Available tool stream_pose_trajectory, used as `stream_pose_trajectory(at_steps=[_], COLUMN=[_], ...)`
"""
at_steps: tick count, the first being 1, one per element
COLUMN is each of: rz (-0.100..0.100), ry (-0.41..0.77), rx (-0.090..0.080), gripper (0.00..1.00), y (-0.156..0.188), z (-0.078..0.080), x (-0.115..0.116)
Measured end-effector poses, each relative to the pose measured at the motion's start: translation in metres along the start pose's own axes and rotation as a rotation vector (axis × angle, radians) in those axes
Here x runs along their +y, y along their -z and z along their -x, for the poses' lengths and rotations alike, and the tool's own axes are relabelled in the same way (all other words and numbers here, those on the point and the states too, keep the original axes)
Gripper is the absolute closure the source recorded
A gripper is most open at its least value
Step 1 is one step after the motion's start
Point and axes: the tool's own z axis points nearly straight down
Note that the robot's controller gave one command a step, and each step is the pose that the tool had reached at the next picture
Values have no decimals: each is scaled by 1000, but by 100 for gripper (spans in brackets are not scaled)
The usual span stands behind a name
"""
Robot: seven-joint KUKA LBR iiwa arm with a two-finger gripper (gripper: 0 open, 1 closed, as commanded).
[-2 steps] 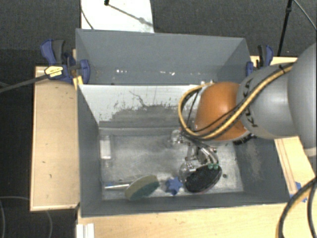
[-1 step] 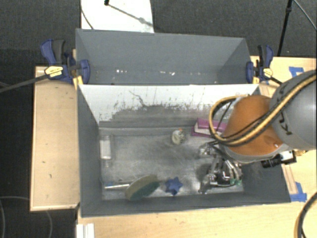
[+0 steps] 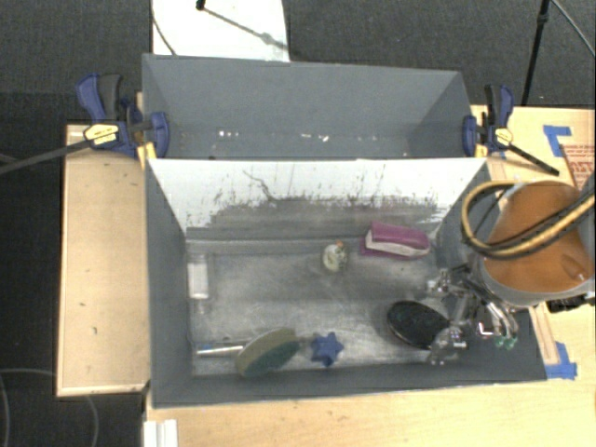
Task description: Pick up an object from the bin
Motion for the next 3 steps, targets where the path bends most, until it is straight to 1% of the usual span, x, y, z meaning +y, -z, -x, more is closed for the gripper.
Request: stream_pose_trajectory(at_steps=[1,2,3], rz=[4,4,3], ry=[366,361,358], rx=[-4,-4,-9], gripper=[0,0,100], y=[-29,-28,-26], z=[30,31,33], x=[26,26,26])
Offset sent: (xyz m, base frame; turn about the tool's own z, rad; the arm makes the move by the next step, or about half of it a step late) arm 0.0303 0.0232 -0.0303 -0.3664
